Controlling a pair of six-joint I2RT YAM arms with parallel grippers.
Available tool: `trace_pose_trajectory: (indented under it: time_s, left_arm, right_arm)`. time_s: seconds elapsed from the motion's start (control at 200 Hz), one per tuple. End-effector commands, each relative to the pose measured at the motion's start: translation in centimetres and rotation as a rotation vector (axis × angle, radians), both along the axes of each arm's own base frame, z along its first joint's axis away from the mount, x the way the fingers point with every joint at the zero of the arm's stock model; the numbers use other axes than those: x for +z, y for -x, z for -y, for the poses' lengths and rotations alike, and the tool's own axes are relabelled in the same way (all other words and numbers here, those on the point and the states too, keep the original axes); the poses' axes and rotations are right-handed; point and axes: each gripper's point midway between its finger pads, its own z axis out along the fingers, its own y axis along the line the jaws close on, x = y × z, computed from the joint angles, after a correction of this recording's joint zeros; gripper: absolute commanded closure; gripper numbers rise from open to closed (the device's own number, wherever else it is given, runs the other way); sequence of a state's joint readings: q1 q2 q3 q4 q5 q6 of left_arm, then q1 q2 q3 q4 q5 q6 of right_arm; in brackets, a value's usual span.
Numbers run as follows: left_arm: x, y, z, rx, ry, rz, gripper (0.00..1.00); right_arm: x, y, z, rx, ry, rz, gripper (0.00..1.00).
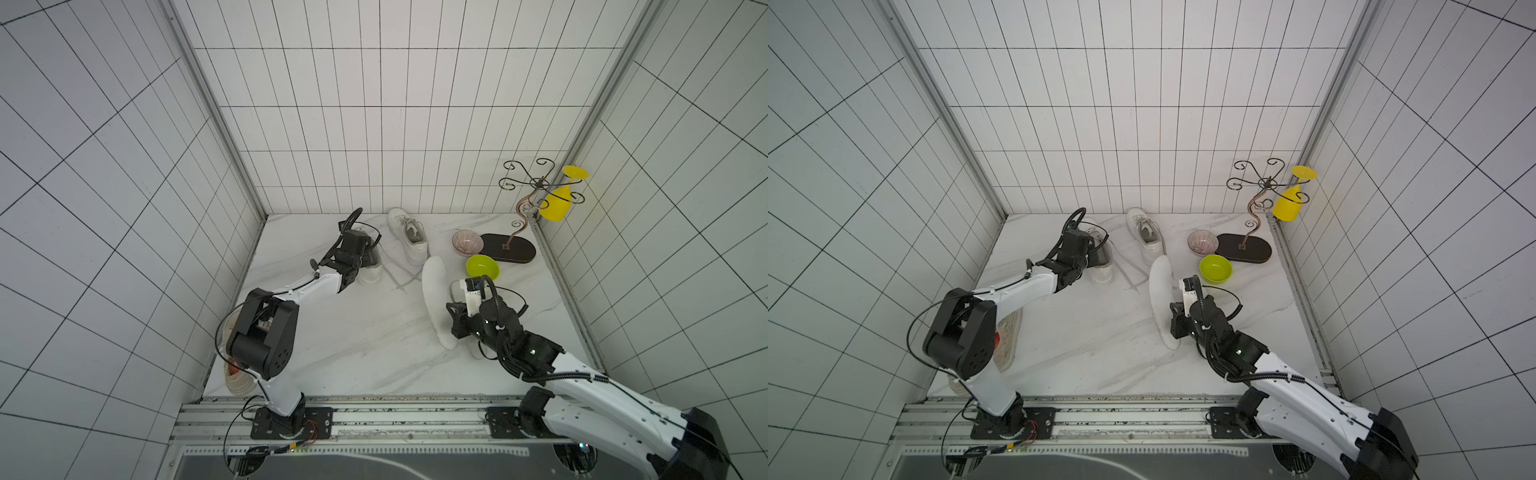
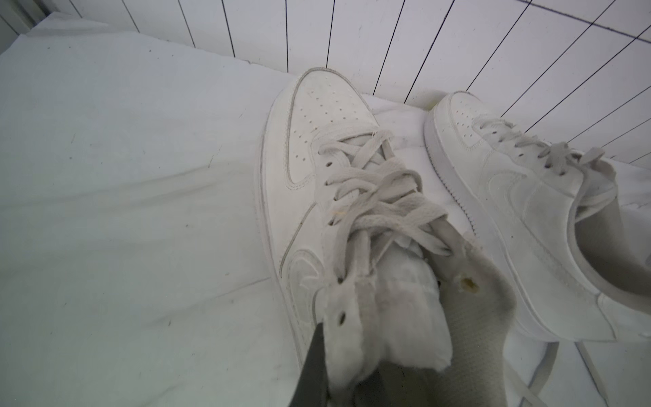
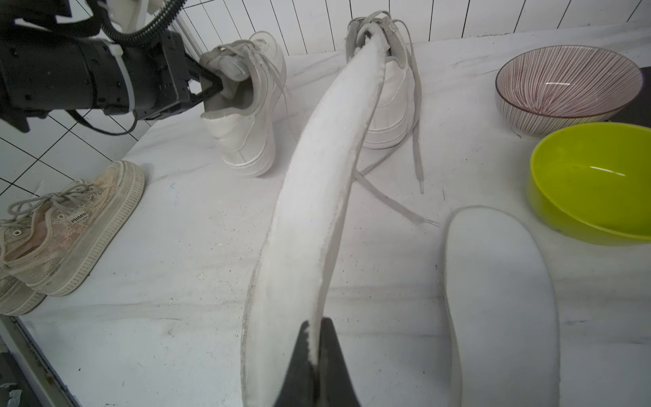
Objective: Remove the insole from the shoe
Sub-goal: Move the shoe to the center of the board.
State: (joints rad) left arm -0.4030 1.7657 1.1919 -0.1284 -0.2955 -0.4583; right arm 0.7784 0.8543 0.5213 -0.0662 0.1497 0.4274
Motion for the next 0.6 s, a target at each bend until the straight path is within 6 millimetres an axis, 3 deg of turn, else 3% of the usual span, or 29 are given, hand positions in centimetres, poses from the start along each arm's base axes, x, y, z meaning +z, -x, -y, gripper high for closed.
trace_pose_trajectory:
  time_s: [0.0, 0.13, 0.28, 0.42, 0.52, 0.595]
  left_arm:
    - [4.0, -4.0, 2.3, -0.055, 0.061, 0.128, 1.0]
    - [2.8, -7.1, 3.2, -0.067, 0.043, 0.102, 1.0]
    - [1.2, -9.6, 5.7, -0.145, 0.079, 0.061, 1.0]
    - [-0.6, -10.3, 6.7, -0.164, 0.108, 0.018, 0.99]
    - [-1.2, -10.3, 7.2, -0.176, 0.127, -0.006, 0.85]
    - [-1.4, -10.2, 7.1, -0.168, 0.136, -0.021, 0.81]
  right_arm:
    - [-3.8, 0.9, 1.0, -0.019, 0.048, -0.104, 1.0]
    - [-5.4, 1.4, 1.1, -0.009, 0.057, -0.161, 1.0]
    - [-7.7, 1.5, 1.1, 0.001, 0.088, -0.241, 1.0]
    - [-9.2, 0.8, 1.0, -0.002, 0.118, -0.293, 1.0]
    - [-10.0, -0.1, 1.3, -0.033, 0.12, -0.32, 1.0]
    - [-10.7, -0.8, 1.6, -0.053, 0.118, -0.35, 1.0]
